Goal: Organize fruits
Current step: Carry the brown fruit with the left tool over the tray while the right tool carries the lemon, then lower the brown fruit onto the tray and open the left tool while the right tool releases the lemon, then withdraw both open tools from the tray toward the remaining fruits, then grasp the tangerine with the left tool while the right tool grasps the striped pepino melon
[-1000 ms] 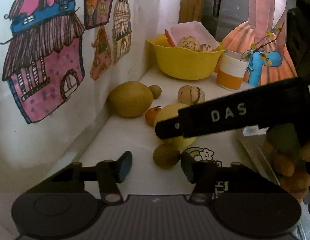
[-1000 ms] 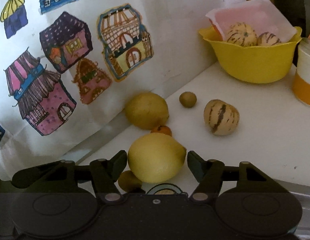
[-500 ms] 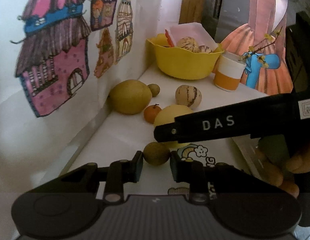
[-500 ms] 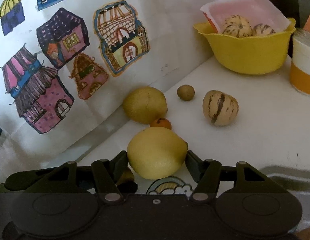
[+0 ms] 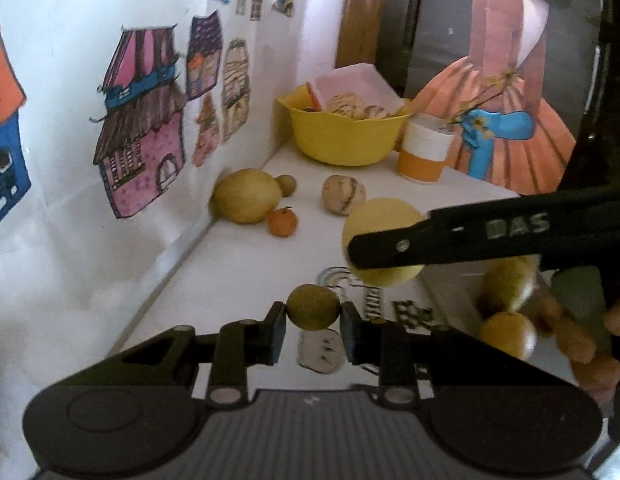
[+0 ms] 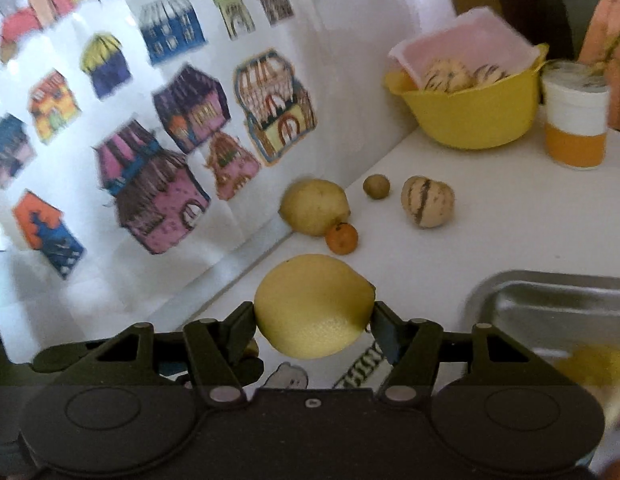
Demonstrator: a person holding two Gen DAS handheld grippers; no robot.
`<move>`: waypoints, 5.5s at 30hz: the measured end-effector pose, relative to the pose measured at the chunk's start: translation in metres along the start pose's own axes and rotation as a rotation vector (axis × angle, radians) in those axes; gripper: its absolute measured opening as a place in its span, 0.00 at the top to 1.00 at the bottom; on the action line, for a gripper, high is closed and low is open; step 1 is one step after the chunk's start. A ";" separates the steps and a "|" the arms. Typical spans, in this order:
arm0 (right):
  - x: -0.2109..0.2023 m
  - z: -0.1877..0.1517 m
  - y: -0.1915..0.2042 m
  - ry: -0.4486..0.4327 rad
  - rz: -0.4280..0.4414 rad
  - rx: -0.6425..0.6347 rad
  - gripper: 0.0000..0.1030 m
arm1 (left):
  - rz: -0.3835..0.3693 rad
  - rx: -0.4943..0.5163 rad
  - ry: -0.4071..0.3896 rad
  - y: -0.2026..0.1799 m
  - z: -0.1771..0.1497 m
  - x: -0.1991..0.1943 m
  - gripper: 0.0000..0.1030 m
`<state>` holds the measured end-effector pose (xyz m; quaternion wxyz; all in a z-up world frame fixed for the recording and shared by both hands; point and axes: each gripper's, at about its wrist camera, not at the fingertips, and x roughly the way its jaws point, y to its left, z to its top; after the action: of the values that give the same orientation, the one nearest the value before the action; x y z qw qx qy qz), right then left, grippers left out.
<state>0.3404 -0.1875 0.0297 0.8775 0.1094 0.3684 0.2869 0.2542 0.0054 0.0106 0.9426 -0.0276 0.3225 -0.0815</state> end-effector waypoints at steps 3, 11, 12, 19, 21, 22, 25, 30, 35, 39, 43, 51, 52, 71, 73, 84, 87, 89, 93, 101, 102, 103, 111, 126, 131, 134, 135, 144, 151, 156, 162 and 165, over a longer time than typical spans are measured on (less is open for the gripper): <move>-0.031 -0.006 -0.002 -0.027 -0.020 -0.013 0.38 | -0.033 0.001 -0.004 -0.014 -0.001 -0.011 0.69; -0.113 -0.036 -0.019 -0.069 -0.118 -0.029 0.38 | -0.137 0.037 -0.011 -0.069 -0.009 -0.030 0.69; -0.122 -0.041 -0.021 -0.071 -0.133 -0.031 0.38 | -0.153 0.041 -0.010 -0.076 -0.010 -0.031 0.69; -0.161 -0.079 -0.047 -0.055 -0.201 0.001 0.38 | -0.215 0.066 0.017 -0.114 -0.026 -0.031 0.69; -0.164 -0.090 -0.054 -0.051 -0.216 0.008 0.38 | -0.217 0.075 0.030 -0.122 -0.031 -0.027 0.69; -0.165 -0.095 -0.057 -0.048 -0.222 0.011 0.38 | -0.216 0.079 0.039 -0.125 -0.033 -0.025 0.69; -0.164 -0.107 -0.067 -0.042 -0.224 0.024 0.38 | -0.206 0.084 0.059 -0.130 -0.036 -0.019 0.69; -0.157 -0.115 -0.076 -0.040 -0.247 0.002 0.38 | -0.187 0.081 0.076 -0.132 -0.039 -0.013 0.69; -0.147 -0.118 -0.080 -0.039 -0.264 -0.033 0.38 | -0.170 0.086 0.097 -0.131 -0.042 -0.006 0.69; -0.141 -0.120 -0.083 -0.036 -0.274 -0.039 0.38 | -0.165 0.085 0.115 -0.131 -0.043 -0.001 0.69; -0.138 -0.120 -0.084 -0.050 -0.281 -0.056 0.37 | -0.161 0.081 0.117 -0.131 -0.042 0.004 0.69; -0.134 -0.122 -0.082 -0.071 -0.295 -0.096 0.37 | -0.155 0.078 0.125 -0.132 -0.043 0.009 0.69; -0.134 -0.122 -0.082 -0.074 -0.294 -0.096 0.37 | -0.155 0.078 0.125 -0.132 -0.043 0.009 0.69; -0.146 -0.129 -0.078 -0.133 -0.291 -0.107 0.27 | -0.148 0.057 0.077 -0.132 -0.039 -0.009 0.37; -0.150 -0.131 -0.077 -0.145 -0.293 -0.104 0.23 | -0.146 0.055 0.064 -0.132 -0.037 -0.013 0.30; -0.186 -0.144 -0.066 -0.231 -0.350 -0.058 0.01 | -0.085 -0.009 -0.019 -0.108 -0.040 -0.048 0.01; -0.198 -0.151 -0.061 -0.238 -0.361 -0.041 0.01 | -0.070 -0.012 -0.034 -0.100 -0.044 -0.060 0.01; -0.204 -0.156 -0.056 -0.226 -0.369 -0.034 0.01 | -0.066 -0.015 -0.039 -0.096 -0.048 -0.069 0.01; -0.212 -0.171 -0.041 -0.172 -0.390 -0.042 0.01 | -0.069 -0.006 -0.021 -0.089 -0.060 -0.084 0.00; -0.219 -0.198 -0.009 -0.037 -0.365 -0.034 0.01 | -0.075 0.027 0.058 -0.073 -0.087 -0.105 0.01; -0.218 -0.200 -0.004 -0.021 -0.359 -0.039 0.01 | -0.072 0.019 0.067 -0.070 -0.089 -0.108 0.01; -0.218 -0.202 0.002 -0.006 -0.355 -0.046 0.01 | -0.066 0.008 0.075 -0.066 -0.090 -0.111 0.01; -0.211 -0.196 0.057 0.034 -0.253 -0.112 0.01 | -0.014 -0.027 0.042 -0.033 -0.076 -0.152 0.01; -0.192 -0.031 0.111 -0.120 -0.156 -0.352 0.01 | 0.045 -0.024 -0.131 -0.004 0.018 -0.134 0.00; -0.147 0.044 0.068 -0.088 -0.151 -0.235 0.01 | 0.020 -0.004 -0.160 -0.010 0.035 -0.086 0.00; -0.108 0.070 0.041 -0.057 -0.171 -0.206 0.01 | 0.025 0.009 -0.148 -0.011 0.044 -0.049 0.00; -0.095 0.076 0.033 -0.046 -0.176 -0.201 0.01 | 0.030 0.013 -0.143 -0.010 0.047 -0.036 0.00; 0.020 0.091 -0.041 0.054 -0.148 -0.076 0.01 | 0.047 -0.080 -0.073 0.009 0.062 0.059 0.01; 0.079 0.095 -0.075 0.110 -0.120 0.004 0.06 | 0.083 -0.057 -0.021 0.008 0.064 0.104 0.01; 0.100 0.096 -0.081 0.134 -0.111 0.026 0.21 | 0.093 -0.062 -0.014 0.011 0.065 0.120 0.12; 0.113 0.095 -0.080 0.144 -0.135 0.033 0.34 | 0.077 -0.101 0.004 0.014 0.069 0.131 0.30; 0.120 0.093 -0.080 0.153 -0.144 0.028 0.38 | 0.088 -0.113 0.019 0.015 0.072 0.139 0.40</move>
<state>0.5077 -0.1811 -0.0071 0.8634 0.0726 0.4454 0.2254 0.4082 -0.0038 -0.0181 0.9391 -0.0658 0.3366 -0.0218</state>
